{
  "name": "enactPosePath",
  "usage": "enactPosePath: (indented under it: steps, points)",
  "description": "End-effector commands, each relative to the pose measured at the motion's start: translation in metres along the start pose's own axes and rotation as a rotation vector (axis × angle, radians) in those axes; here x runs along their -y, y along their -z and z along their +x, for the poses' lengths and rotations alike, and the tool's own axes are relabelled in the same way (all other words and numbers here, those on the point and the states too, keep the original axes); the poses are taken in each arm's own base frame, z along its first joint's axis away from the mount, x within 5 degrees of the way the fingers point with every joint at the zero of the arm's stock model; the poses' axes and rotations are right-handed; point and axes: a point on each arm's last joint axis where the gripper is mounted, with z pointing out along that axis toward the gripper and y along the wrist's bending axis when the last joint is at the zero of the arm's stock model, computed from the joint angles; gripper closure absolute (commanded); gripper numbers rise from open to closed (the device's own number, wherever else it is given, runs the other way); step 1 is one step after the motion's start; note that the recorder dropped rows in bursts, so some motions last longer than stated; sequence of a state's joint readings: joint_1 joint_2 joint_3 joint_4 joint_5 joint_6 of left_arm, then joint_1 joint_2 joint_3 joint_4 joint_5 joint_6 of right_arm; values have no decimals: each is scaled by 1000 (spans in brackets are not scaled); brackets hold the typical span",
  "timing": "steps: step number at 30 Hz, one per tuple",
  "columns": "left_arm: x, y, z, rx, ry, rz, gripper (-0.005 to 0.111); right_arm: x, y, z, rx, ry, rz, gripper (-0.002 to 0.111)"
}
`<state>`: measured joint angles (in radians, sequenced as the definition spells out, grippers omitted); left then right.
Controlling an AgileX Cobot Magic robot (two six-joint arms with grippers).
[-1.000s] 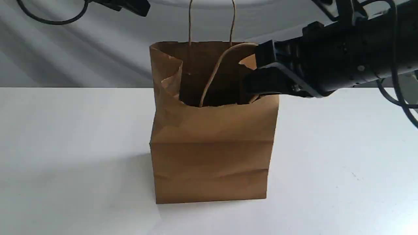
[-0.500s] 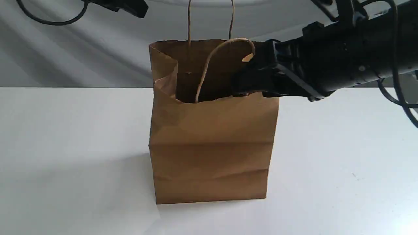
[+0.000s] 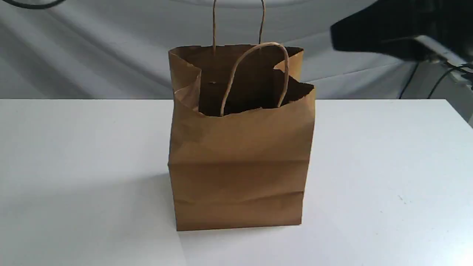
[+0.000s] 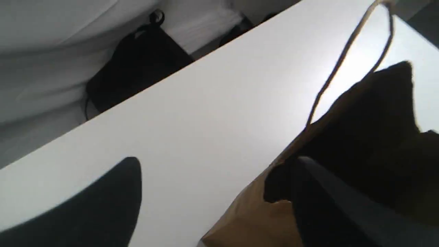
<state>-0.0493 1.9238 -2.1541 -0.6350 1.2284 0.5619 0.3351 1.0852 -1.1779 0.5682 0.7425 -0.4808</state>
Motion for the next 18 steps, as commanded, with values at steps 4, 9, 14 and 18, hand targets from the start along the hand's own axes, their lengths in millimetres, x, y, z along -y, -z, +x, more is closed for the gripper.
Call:
enactPosePath:
  steps: [4,9,14,18]
  points:
    - [18,37,10,105,-10,115,43,-3,39,-12,172,112,124,108]
    - [45,61,36,114,-100,151,43,-4,58,-10,337,153,213,108]
    - [79,81,66,213,-149,191,43,5,58,21,458,120,304,108]
    - [96,90,92,369,-150,131,43,12,55,51,541,77,376,108]
